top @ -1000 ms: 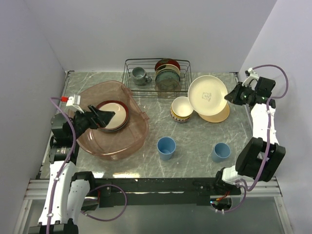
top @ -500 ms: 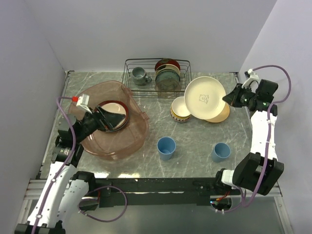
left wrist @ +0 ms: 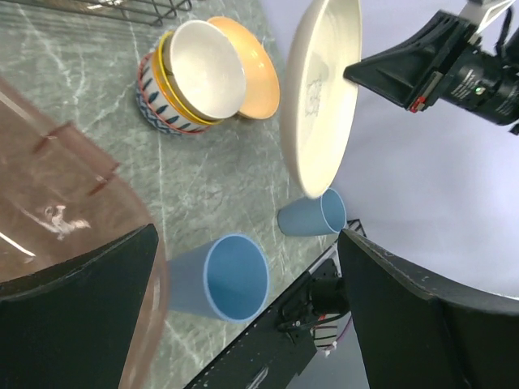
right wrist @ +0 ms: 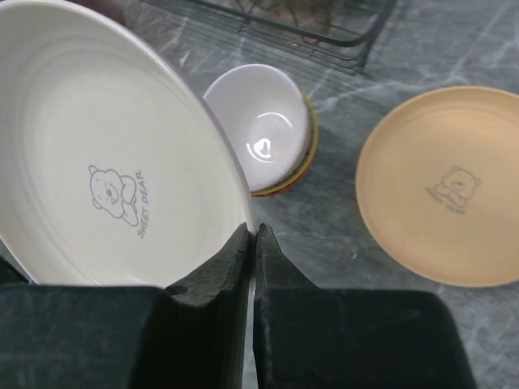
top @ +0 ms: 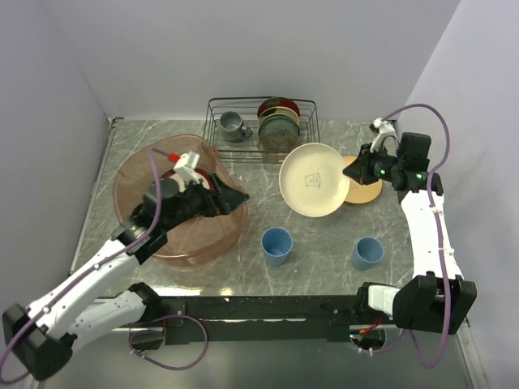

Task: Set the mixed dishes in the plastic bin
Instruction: Pick up the plate at the center of the board.

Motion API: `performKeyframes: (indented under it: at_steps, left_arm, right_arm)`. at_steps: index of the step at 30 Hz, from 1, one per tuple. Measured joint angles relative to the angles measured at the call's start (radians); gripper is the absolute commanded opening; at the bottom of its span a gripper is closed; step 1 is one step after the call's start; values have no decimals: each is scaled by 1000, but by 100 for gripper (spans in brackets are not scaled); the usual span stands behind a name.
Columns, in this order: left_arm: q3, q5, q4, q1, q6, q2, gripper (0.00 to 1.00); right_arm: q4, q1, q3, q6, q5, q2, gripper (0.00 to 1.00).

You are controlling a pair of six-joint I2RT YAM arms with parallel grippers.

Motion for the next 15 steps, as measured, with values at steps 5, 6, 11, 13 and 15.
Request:
performKeyframes:
  at_steps: [5, 6, 11, 13, 15]
  left_arm:
    - [117, -177, -45, -169, 14, 137, 97]
    - [140, -208, -53, -197, 19, 165, 96]
    - [260, -359, -128, -298, 34, 309, 84]
    - [315, -413, -161, -326, 41, 372, 78]
    - [364, -463, -198, -349, 47, 427, 70]
  right_arm:
    - [-26, 64, 0, -32, 2, -1, 0]
    - [-29, 77, 0, -39, 3, -1, 0]
    - [-35, 115, -16, -55, 2, -5, 0]
    - [-38, 123, -21, -59, 2, -7, 0]
    - [-39, 128, -29, -64, 2, -13, 0]
